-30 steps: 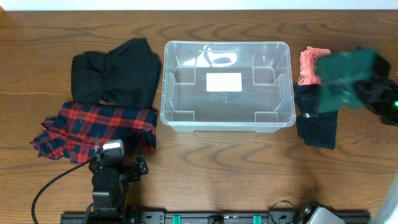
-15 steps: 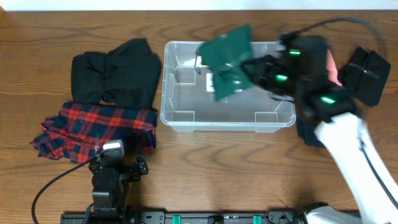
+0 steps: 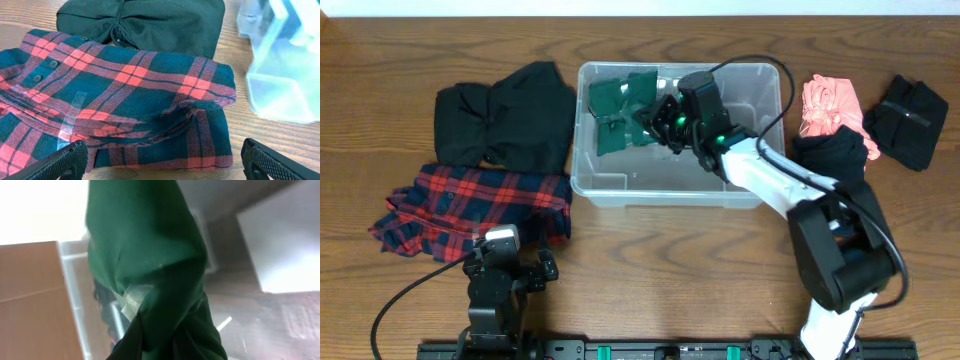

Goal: Pack container

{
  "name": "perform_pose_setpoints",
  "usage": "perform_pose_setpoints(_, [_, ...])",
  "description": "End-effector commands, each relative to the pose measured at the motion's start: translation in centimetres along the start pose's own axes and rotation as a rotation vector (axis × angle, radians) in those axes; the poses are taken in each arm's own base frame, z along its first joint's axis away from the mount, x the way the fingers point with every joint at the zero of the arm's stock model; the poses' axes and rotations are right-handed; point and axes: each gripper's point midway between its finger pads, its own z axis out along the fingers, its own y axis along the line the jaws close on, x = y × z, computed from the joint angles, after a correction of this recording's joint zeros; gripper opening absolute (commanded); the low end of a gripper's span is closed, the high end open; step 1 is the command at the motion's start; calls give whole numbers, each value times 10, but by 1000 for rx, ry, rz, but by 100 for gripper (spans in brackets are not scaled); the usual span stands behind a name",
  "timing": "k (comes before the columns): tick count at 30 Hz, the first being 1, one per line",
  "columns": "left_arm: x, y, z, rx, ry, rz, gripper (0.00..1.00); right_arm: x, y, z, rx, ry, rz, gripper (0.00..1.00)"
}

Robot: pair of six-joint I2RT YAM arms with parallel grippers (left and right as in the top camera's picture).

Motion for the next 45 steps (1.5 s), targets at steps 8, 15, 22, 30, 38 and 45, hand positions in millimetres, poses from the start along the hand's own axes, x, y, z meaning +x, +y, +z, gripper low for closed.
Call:
perform_pose_setpoints(8, [3,2,2,-9,1,12,98,5,14,-15,-25,29,-250,68])
perform_pose_setpoints(15, [3,2,2,-9,1,12,98,-46,12,-103,118,-122,-421,64])
perform_pose_setpoints(22, [3,2,2,-9,1,12,98,-117,-26,-264,266,-346,-356,70])
perform_pose_setpoints(30, [3,2,2,-9,1,12,98,-156,-177,-383,542,-373,-78,98])
perform_pose_setpoints(38, [3,2,2,-9,1,12,98,-141,-268,-342,504,-156,98,99])
perform_pose_setpoints(45, [3,2,2,-9,1,12,98,-138,-320,-299,494,-116,114,99])
